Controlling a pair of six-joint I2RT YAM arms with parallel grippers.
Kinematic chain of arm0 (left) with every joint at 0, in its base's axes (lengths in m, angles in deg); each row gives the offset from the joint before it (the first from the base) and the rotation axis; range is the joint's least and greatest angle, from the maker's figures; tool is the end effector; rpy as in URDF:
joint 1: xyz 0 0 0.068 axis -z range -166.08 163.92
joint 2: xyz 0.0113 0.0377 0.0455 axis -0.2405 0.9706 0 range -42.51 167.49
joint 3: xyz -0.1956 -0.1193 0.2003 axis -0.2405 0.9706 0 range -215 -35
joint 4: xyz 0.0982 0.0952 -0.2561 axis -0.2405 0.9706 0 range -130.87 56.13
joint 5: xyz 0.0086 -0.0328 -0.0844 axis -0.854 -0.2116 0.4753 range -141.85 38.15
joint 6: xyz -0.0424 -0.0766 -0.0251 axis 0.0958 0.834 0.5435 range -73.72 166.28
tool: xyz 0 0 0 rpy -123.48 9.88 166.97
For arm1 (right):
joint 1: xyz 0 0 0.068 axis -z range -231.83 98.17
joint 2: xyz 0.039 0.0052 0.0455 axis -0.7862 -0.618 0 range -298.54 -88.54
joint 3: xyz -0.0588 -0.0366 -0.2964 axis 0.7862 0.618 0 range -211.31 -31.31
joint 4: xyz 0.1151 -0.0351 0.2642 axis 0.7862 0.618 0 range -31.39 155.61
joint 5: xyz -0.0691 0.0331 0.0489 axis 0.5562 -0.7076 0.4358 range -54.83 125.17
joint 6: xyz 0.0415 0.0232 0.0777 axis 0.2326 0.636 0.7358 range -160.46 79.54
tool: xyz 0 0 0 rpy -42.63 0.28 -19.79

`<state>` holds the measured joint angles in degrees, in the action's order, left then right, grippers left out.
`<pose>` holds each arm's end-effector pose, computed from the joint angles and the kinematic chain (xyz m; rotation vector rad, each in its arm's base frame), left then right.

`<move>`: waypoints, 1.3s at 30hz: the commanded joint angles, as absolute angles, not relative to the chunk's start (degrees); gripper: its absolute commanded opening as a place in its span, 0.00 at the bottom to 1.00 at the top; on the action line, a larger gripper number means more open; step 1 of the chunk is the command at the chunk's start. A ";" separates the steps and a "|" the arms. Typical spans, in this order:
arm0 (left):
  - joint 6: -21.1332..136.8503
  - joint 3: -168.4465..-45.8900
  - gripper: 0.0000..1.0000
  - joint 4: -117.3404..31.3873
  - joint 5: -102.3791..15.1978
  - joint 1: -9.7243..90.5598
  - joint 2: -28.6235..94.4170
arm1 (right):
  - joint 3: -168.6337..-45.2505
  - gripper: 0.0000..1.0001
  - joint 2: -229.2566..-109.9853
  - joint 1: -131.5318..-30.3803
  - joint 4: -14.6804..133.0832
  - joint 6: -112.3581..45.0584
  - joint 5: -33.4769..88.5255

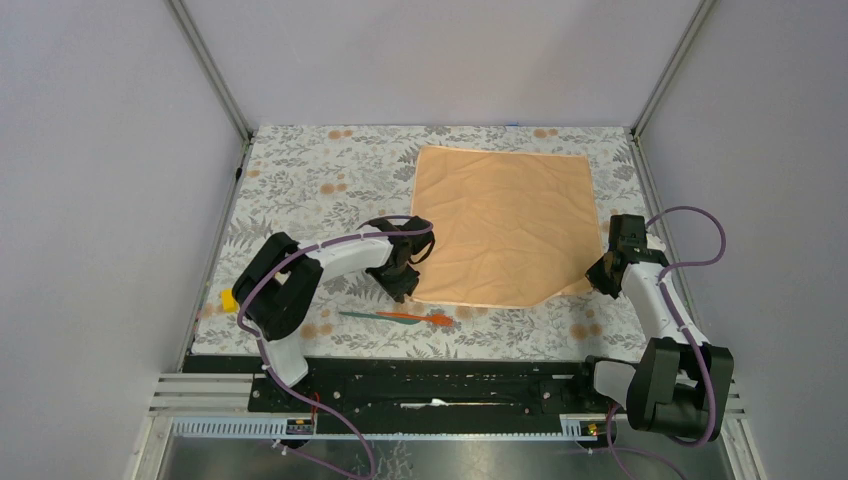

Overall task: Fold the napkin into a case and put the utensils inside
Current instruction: Fold and flatten the napkin at the center of the board, then flatten the napkin at the center of the board.

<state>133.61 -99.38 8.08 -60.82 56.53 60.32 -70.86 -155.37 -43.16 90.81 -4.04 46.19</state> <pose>0.2633 -0.2249 0.1237 -1.1386 2.7544 0.0375 0.2488 -0.0538 0.1804 1.0517 2.3561 -0.0728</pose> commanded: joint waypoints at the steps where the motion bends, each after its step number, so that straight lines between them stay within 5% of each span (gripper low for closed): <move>1: 138.32 -95.84 0.25 6.56 -63.10 56.25 63.42 | -70.99 0.00 -154.66 -43.81 90.36 -4.39 46.66; 6: 135.71 -95.74 0.00 5.26 -63.85 55.56 62.27 | -70.80 0.00 -154.16 -44.24 90.25 -4.84 46.31; 20: 118.44 -95.47 0.00 -8.00 -67.70 54.22 37.25 | -73.08 0.00 -143.95 -45.06 87.87 -12.26 25.05; 31: 98.83 -112.35 0.00 -19.10 -70.50 53.47 14.80 | -101.13 0.00 -128.38 -45.06 92.95 -8.83 18.67; 39: 91.16 -119.71 0.00 -26.21 -74.76 53.47 11.92 | -117.99 0.00 -132.23 -45.06 92.60 -6.02 24.64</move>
<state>97.65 -118.20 -20.58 -69.96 53.80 10.44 -114.59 -127.65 -44.69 92.08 -7.62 21.06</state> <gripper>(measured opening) 0.016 0.019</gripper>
